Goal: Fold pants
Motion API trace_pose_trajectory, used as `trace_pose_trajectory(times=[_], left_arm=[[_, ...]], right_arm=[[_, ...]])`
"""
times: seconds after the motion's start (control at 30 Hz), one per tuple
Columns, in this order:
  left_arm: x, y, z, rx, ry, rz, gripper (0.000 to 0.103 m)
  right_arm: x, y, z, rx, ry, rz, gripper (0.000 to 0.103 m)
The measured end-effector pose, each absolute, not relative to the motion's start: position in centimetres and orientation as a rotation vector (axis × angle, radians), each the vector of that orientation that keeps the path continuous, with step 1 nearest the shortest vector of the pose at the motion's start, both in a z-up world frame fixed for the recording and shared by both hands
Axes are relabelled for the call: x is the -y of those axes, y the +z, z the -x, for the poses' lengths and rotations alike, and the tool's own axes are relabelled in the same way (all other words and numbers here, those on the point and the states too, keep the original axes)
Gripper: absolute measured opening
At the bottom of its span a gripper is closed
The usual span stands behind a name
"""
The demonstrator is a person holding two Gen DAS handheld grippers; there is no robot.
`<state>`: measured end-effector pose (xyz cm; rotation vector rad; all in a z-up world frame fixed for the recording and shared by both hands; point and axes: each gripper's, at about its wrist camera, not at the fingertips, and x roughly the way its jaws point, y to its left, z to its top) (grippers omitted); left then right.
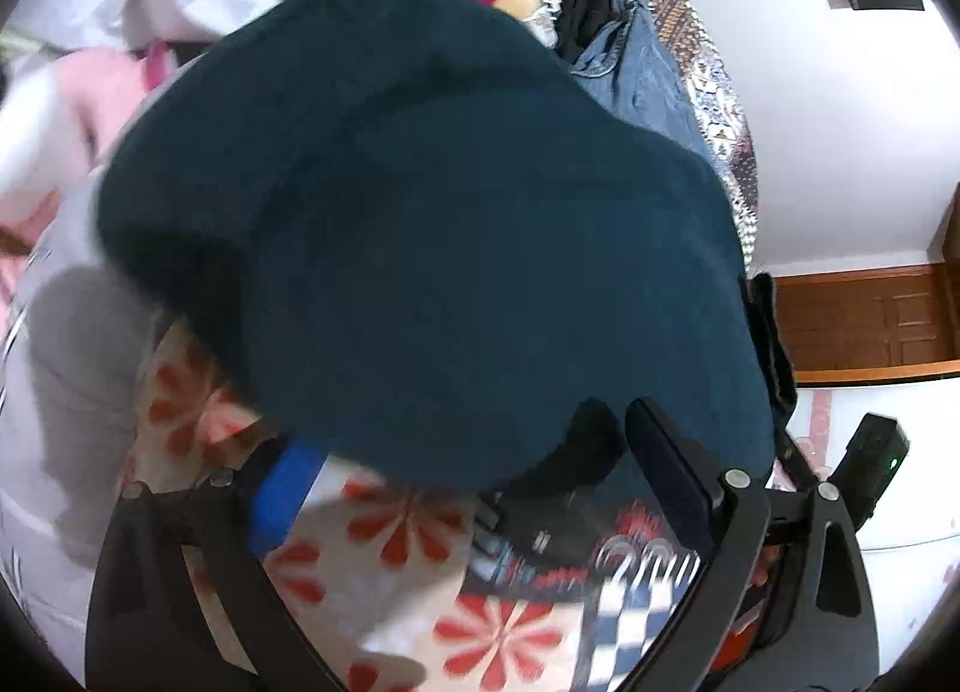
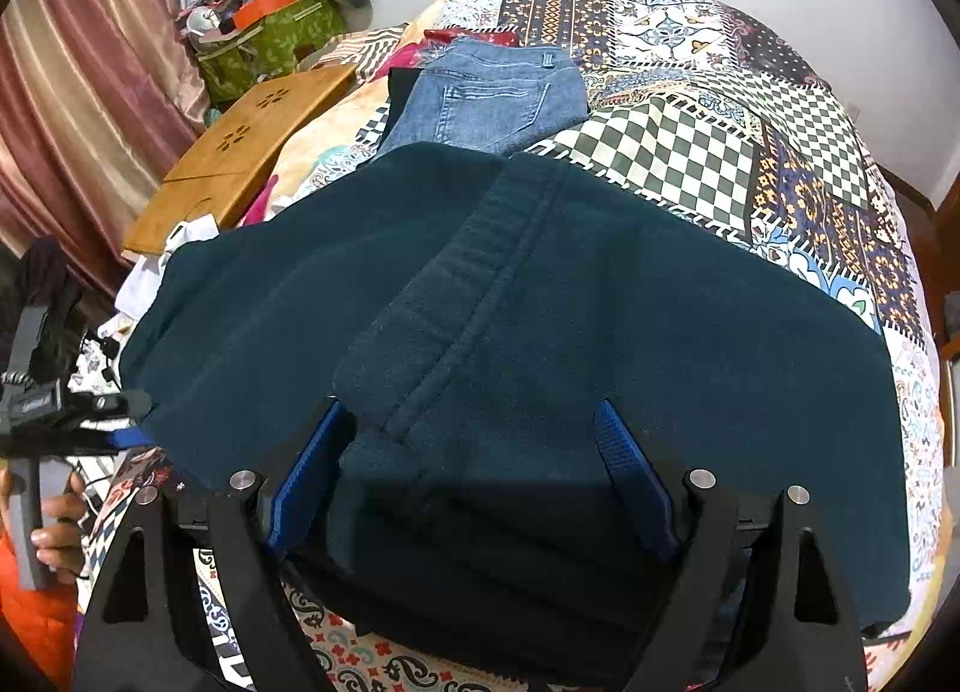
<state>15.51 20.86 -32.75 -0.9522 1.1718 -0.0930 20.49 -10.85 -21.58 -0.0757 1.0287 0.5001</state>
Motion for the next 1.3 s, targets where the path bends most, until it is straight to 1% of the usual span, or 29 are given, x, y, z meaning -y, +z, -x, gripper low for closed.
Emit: trace_pose_trajectory(times=[0.03, 0.07, 0.13, 0.17, 0.2, 0.23, 0.3, 0.37, 0.43, 0.53, 0.7, 0.83, 0.97, 1.07, 1.17, 1.3], left_arm=[[-20.8, -32.9, -16.2, -1.170, -0.083, 0.937, 0.087], [-20.8, -33.0, -16.8, -1.176, -0.041, 0.902, 0.079], [-21.3, -32.8, -17.8, -1.176, 0.013, 0.852, 0.052], [-21.5, -32.5, -18.1, -1.162, 0.048, 0.839, 0.046], [-21.7, -32.4, -18.3, -1.151, 0.066, 0.834, 0.036], [-21.9, -31.9, -18.4, -1.129, 0.088, 0.820, 0.030], [-22.0, -30.9, -18.3, -1.089, 0.123, 0.775, 0.025], [-21.6, -29.7, -18.3, -1.070, 0.148, 0.697, 0.023], [-20.7, -27.4, -18.2, -1.017, 0.185, 0.574, 0.022], [-19.7, -23.6, -17.9, -0.936, 0.226, 0.434, 0.021], [-18.9, -17.1, -18.3, -0.807, 0.242, 0.332, 0.020], [-16.4, -12.0, -19.3, -0.698, 0.200, 0.258, 0.020], [-11.5, -7.3, -21.3, -0.605, 0.128, 0.173, 0.019], [-7.3, -4.8, -22.1, -0.566, 0.068, 0.127, 0.019], [-2.8, -3.0, -23.8, -0.552, -0.015, 0.095, 0.019], [3.5, -2.6, -26.3, -0.563, -0.121, 0.048, 0.019]], right_arm=[[10.8, -21.6, -20.5, -1.029, 0.501, 0.077, 0.083], [10.8, -21.6, -20.6, -1.030, 0.502, 0.077, 0.084], [10.6, -21.6, -20.6, -1.032, 0.504, 0.080, 0.084], [10.6, -21.6, -20.6, -1.032, 0.504, 0.080, 0.084], [10.6, -21.6, -20.6, -1.032, 0.505, 0.082, 0.084], [10.6, -21.6, -20.6, -1.033, 0.506, 0.081, 0.084], [10.6, -21.5, -20.5, -1.034, 0.511, 0.078, 0.083], [10.6, -21.3, -20.6, -1.045, 0.509, 0.085, 0.083], [10.9, -20.6, -20.7, -1.062, 0.524, 0.075, 0.083], [12.4, -18.8, -20.7, -1.029, 0.544, 0.017, 0.083], [16.2, -15.9, -20.4, -0.942, 0.483, -0.032, 0.083], [19.0, -15.4, -19.6, -0.895, 0.396, -0.009, 0.083], [21.9, -16.3, -18.9, -0.904, 0.353, -0.016, 0.083], [24.1, -17.4, -18.2, -0.920, 0.324, -0.021, 0.083], [26.3, -18.3, -17.4, -0.921, 0.298, -0.030, 0.083], [29.2, -19.3, -16.5, -0.945, 0.280, -0.065, 0.083]])
